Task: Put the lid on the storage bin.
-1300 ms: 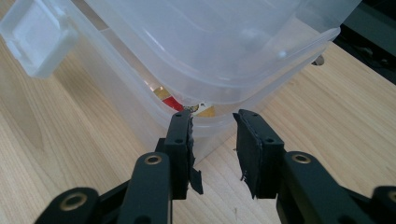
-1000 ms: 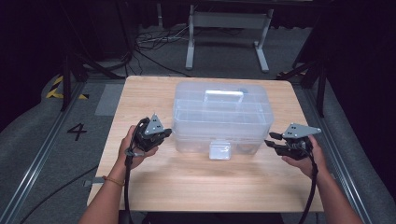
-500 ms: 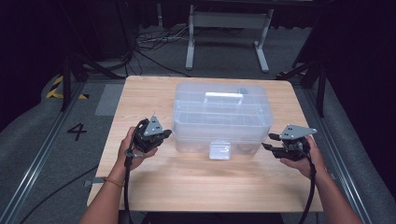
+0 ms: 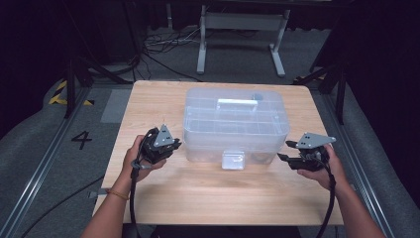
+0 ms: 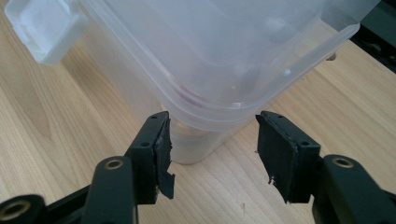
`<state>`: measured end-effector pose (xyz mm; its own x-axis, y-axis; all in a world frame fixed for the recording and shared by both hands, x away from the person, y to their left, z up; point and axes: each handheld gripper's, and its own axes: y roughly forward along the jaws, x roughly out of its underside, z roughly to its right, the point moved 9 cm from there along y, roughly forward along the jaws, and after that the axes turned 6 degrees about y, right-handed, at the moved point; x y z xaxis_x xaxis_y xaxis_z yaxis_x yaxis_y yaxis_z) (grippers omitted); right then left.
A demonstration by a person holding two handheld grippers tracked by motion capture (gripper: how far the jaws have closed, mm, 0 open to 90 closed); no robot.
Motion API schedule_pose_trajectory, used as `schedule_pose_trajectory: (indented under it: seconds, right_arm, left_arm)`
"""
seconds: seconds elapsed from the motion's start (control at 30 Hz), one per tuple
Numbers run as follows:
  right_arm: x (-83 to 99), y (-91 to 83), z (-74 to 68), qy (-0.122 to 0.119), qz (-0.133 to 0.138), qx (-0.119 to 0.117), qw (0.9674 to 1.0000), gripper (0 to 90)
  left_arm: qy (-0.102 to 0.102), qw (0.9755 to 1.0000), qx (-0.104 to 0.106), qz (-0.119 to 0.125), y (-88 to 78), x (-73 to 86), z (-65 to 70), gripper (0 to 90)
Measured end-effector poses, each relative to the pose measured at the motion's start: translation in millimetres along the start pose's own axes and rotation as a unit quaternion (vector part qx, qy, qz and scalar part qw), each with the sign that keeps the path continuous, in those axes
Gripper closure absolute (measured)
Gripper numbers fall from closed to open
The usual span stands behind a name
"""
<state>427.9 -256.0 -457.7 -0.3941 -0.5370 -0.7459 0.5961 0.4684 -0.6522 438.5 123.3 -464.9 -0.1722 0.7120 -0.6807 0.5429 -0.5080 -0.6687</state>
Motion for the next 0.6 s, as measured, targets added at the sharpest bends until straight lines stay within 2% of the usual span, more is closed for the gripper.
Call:
schedule_pose_trajectory:
  seconds: [0.23,0.3,0.33,0.6]
  right_arm:
    - [2.8,-6.7,3.7,-0.01,-0.012,0.01,0.9998,39.5]
    - [8.3,-8.1,3.7,-0.018,-0.023,0.012,0.9995,38.8]
    - [11.2,-9.2,3.8,-0.019,-0.027,0.013,0.9994,38.6]
    - [27.2,-16.7,9.5,-0.009,-0.03,0.025,0.9992,36.2]
  left_arm:
    - [0.001,0.9998,-0.017,-0.011,-13.3,9.8,1.9,63.9]
    - [0.005,0.9998,-0.013,-0.015,-14.9,13.2,5.0,62.7]
    - [0.008,0.9996,-0.017,-0.021,-15.8,15.9,6.3,61.0]
    - [0.011,0.9985,-0.023,-0.048,-14.7,32.7,15.7,47.5]
